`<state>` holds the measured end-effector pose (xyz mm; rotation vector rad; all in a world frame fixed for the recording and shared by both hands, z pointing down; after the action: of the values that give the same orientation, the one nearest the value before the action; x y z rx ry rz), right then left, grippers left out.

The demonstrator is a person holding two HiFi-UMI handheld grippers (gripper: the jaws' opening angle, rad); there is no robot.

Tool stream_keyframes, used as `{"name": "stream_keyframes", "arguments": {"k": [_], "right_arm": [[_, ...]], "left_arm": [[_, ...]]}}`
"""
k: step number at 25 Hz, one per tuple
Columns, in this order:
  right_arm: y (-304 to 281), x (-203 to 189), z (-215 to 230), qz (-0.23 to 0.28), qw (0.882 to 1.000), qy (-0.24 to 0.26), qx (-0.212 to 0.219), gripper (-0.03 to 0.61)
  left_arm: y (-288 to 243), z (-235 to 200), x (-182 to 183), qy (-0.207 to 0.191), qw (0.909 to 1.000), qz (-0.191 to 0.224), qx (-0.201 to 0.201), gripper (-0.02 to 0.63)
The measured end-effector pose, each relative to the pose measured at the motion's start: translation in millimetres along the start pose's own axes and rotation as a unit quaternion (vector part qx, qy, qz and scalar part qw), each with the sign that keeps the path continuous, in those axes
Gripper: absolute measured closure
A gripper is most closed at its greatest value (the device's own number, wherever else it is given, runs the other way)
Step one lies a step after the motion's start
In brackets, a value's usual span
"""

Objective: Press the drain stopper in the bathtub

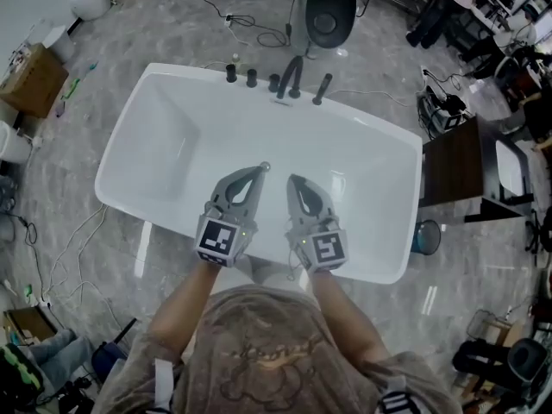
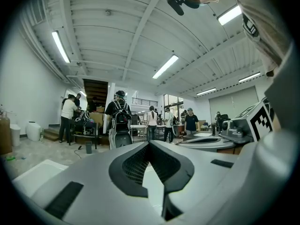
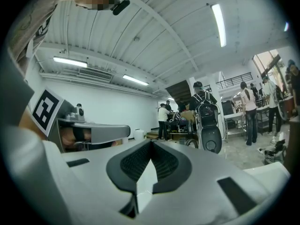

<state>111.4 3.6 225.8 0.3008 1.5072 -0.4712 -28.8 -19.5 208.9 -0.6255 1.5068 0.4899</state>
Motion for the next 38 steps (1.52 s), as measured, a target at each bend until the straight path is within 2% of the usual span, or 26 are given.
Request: {"name": "stream_keyframes", "arguments": {"k": [5, 8, 17, 25, 38], "right_arm": [[-26.3, -7.2, 6.7, 0.006, 1.000, 0.006, -0.004, 0.580], [-38.3, -16.9, 9.8, 0.006, 1.000, -0.003, -0.008, 0.580], [-79.1, -49.4, 20.5, 0.013, 1.000, 0.004, -0.006, 0.580], [-106.7, -96.9, 20.4, 0.006, 1.000, 0.012, -0.008, 0.580], [-134.9, -180.1, 19.0, 0.013, 1.000, 0.021, -0.014, 0.580]], "left_arm": [[-17.0, -20.6, -7.9, -0.006, 0.9999, 0.003, -0.010, 0.609], [-24.8, -29.9, -14.4, 0.006, 0.9998, -0.009, -0.015, 0.609], [-45.4, -61.7, -49.2, 0.007, 0.9987, -0.013, -0.048, 0.609], [-56.6, -88.8, -96.1, 0.014, 0.9982, -0.003, -0.057, 0.611], [-75.1, -119.0, -173.3, -0.002, 0.9962, 0.019, -0.085, 0.610]]}}
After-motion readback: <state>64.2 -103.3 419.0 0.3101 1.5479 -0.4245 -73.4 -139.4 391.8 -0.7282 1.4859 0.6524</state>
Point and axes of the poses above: the fingertips, and each gripper's own axes: y backward along the fingers, z to its right, x out of its top, the point moved 7 cm from there along y, backward along the fingers, and after that the axes turned 1 degree about y, right-handed, at the moved point
